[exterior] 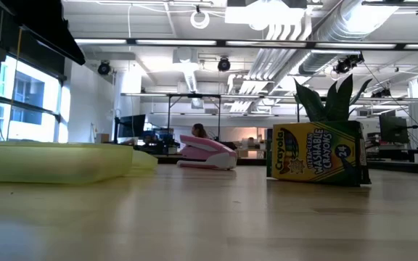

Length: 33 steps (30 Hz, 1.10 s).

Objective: Pack school essentials
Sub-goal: Put the green scissors into the yellow supply box

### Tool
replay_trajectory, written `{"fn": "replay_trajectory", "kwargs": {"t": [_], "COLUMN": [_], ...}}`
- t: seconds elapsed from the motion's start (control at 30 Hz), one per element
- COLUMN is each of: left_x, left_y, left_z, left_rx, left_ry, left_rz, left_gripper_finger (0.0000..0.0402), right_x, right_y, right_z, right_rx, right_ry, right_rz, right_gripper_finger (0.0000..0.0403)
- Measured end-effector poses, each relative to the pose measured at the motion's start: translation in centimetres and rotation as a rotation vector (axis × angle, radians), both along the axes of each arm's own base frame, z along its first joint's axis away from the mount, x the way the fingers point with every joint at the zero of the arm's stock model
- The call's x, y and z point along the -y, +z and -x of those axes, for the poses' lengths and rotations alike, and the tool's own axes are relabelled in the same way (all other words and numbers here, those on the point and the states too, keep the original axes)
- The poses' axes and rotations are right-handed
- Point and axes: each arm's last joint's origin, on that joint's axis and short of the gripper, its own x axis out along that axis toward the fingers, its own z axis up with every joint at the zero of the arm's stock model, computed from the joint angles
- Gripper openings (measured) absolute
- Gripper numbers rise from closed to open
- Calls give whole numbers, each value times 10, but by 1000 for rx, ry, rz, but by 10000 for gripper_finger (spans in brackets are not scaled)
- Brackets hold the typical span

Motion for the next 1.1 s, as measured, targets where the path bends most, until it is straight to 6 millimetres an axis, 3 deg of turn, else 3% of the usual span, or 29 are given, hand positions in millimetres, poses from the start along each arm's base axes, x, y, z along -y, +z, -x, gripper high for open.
{"fn": "replay_trajectory", "kwargs": {"t": [0.4,0.87,1.1], "left_x": [0,0,0], "left_y": [0,0,0], "left_z": [0,0,0], "left_rx": [0,0,0], "left_ry": [0,0,0], "left_rz": [0,0,0], "left_gripper_finger": [195,195,195], "right_x": [-4,-9,-11], "right_y": [-7,-40,-45], "right_z": [-3,-5,-6], "right_rx": [11,-90,-96], "right_ry": [57,102,116], "right_rz": [20,96,107], "right_gripper_finger": [194,194,194]}}
